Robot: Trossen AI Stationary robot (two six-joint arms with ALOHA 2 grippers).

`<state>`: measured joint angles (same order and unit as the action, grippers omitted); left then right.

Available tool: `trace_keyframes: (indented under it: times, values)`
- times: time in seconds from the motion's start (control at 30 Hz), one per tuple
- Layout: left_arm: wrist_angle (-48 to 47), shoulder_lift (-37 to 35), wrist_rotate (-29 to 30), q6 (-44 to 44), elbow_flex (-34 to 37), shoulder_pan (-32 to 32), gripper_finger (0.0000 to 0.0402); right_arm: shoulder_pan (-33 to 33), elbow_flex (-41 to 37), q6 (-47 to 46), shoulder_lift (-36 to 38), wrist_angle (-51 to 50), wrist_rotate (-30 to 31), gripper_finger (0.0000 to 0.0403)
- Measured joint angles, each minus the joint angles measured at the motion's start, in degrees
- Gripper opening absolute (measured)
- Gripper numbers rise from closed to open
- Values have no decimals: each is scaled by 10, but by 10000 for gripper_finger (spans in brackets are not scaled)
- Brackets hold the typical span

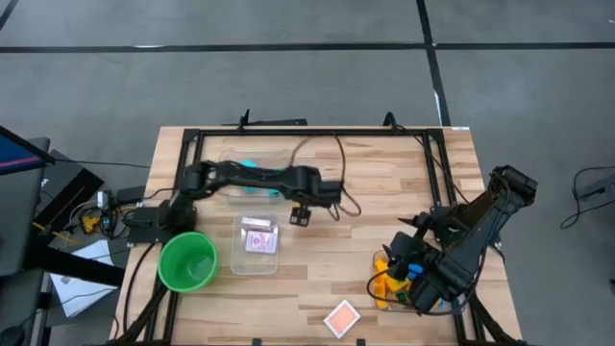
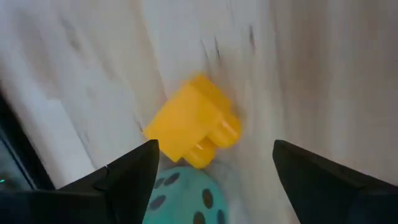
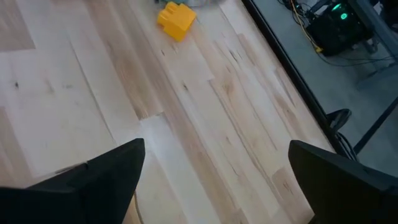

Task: Pick & Place Toys
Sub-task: Put the yellow game piece into the bottom right transparent bin

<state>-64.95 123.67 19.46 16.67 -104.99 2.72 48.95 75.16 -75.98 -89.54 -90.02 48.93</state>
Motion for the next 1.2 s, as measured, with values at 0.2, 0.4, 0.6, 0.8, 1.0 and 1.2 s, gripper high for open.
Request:
trace_keyframes:
  times: [0.2,0.4,0.6,0.8,1.0,1.2]
  values:
    - [-13,65,69,91,-3,-15,314,0,0,11,0,0,-1,389]
    - [11,93,142,195,-3,-33,307,0,0,15,0,0,0,388]
    - [21,91,162,219,-3,-34,301,0,0,15,0,0,0,388]
    - [22,87,163,223,-2,-34,301,0,0,16,0,0,0,388]
    - [23,87,163,230,-3,-30,301,0,0,16,0,1,-2,388]
    - [26,87,134,229,-3,-18,301,0,0,15,0,2,-2,388]
